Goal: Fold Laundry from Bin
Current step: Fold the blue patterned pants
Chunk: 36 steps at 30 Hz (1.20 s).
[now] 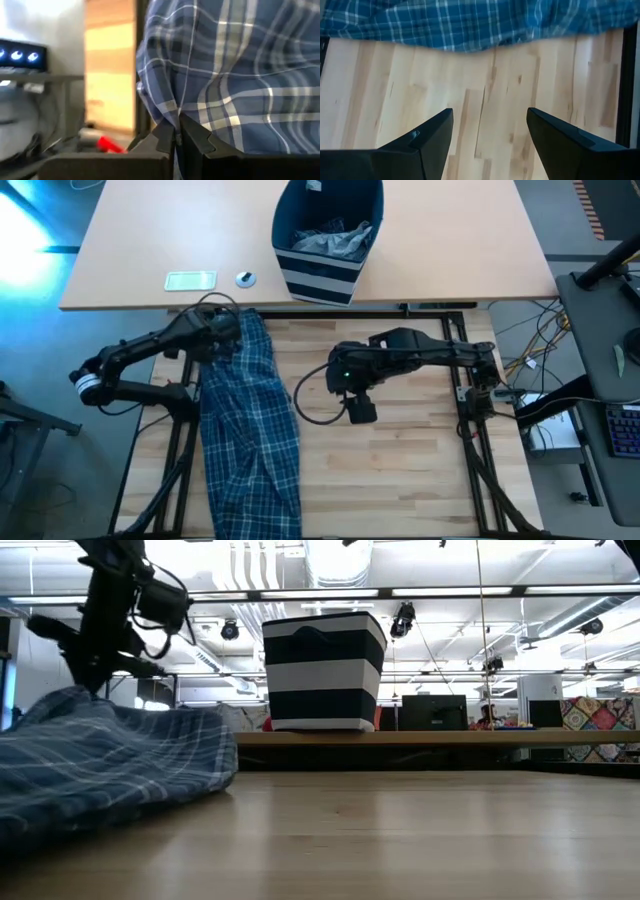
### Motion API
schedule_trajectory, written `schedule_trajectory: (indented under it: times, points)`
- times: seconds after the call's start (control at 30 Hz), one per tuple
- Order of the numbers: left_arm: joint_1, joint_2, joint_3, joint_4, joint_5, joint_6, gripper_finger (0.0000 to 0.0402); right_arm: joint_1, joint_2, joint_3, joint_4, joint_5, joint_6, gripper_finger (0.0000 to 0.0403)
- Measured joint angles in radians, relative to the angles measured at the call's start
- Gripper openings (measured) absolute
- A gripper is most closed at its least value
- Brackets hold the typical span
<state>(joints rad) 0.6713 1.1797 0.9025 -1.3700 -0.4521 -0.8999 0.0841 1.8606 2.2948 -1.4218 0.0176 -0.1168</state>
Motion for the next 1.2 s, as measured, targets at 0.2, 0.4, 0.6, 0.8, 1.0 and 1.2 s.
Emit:
schedule_trajectory:
  times: [0.2,0.4,0.6,0.8,1.0,1.2]
  points:
    - [0.013,0.042,0.005,0.049,0.078,0.084,0.0089,-0.01,0.0,-0.163,0.268,-0.087,-0.029,0.0253]
    - [-0.07,0.014,0.146,-0.203,0.189,0.041,0.0198,-0.064,0.0,-0.403,0.616,-0.096,-0.03,0.0249]
    - [-0.456,-0.113,0.222,-0.059,0.364,-0.254,0.0255,-0.115,0.003,-0.638,0.933,-0.061,-0.029,0.024]
    - [-1.016,-0.089,0.16,0.259,0.07,-0.751,0.0253,-0.122,0.021,-0.846,1.256,-0.024,-0.059,0.0238]
    - [-1.281,0.141,0.122,0.359,0.099,-1.158,0.0241,-0.122,0.145,-0.855,1.341,-0.024,-0.09,0.0238]
    - [-1.434,0.271,0.152,0.377,0.206,-1.406,0.0238,-0.12,0.186,-0.843,1.363,0.033,-0.033,0.0237]
